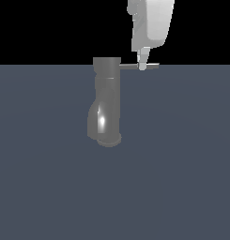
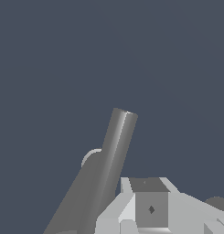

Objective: Turn on the faucet by rotating a designated handle.

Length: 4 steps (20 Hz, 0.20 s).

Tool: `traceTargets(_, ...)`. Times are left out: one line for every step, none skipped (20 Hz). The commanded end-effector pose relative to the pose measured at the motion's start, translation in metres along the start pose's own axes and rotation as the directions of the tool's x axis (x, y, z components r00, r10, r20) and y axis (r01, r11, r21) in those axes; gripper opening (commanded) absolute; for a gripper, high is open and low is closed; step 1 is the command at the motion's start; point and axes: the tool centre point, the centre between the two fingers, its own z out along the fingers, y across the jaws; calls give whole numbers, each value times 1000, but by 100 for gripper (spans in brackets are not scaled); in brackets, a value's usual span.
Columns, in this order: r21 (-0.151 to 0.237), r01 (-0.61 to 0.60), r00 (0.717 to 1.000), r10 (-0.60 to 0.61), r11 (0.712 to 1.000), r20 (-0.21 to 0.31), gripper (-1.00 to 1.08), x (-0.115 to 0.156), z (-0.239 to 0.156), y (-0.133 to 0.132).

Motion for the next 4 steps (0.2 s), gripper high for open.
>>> traceTargets(2, -37, 999, 37, 999, -2, -100, 27, 0, -5)
traceTargets(2, -38, 999, 38, 999, -2, -100, 30, 0, -7)
traceTargets(2, -39, 999, 39, 999, -2, -100, 33, 0, -10)
traceTargets(2, -39, 999, 39, 999, -2, -100, 33, 0, -10)
